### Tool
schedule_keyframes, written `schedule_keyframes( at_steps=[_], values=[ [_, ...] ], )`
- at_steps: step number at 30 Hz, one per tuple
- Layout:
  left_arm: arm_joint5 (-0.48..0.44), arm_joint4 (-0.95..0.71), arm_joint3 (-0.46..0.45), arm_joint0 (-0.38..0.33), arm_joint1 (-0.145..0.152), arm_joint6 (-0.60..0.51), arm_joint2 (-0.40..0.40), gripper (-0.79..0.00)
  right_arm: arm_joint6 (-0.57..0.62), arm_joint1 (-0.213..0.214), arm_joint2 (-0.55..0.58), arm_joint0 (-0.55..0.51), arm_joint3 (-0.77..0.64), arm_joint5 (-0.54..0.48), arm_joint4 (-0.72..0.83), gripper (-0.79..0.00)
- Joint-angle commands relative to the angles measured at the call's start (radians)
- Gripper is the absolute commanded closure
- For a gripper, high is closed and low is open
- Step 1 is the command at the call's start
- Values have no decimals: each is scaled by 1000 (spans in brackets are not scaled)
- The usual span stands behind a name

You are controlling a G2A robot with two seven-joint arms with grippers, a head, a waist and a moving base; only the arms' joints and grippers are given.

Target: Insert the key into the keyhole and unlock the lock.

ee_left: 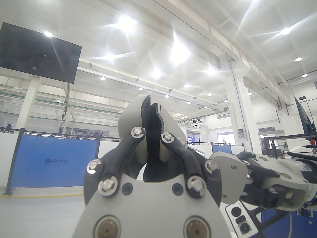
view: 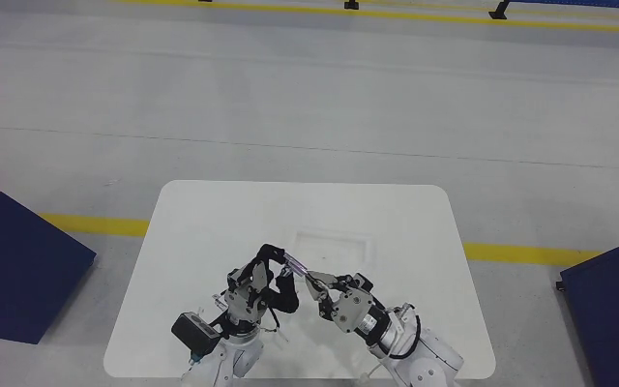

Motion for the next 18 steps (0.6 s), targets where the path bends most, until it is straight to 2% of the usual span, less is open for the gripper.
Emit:
schedule_keyframes(
  at_steps=[1, 9, 18],
  values=[
    [0, 0, -1, 0, 0, 0, 0, 0, -1, 0, 0, 0, 0, 2, 3, 0],
    [1, -1, -3, 1, 1, -2, 0, 0, -4, 0, -1, -1, 2, 4, 6, 0],
    [1, -2, -5, 1, 1, 0, 1, 0, -110, -1, 14, 8, -14, 113, 210, 0]
  ],
)
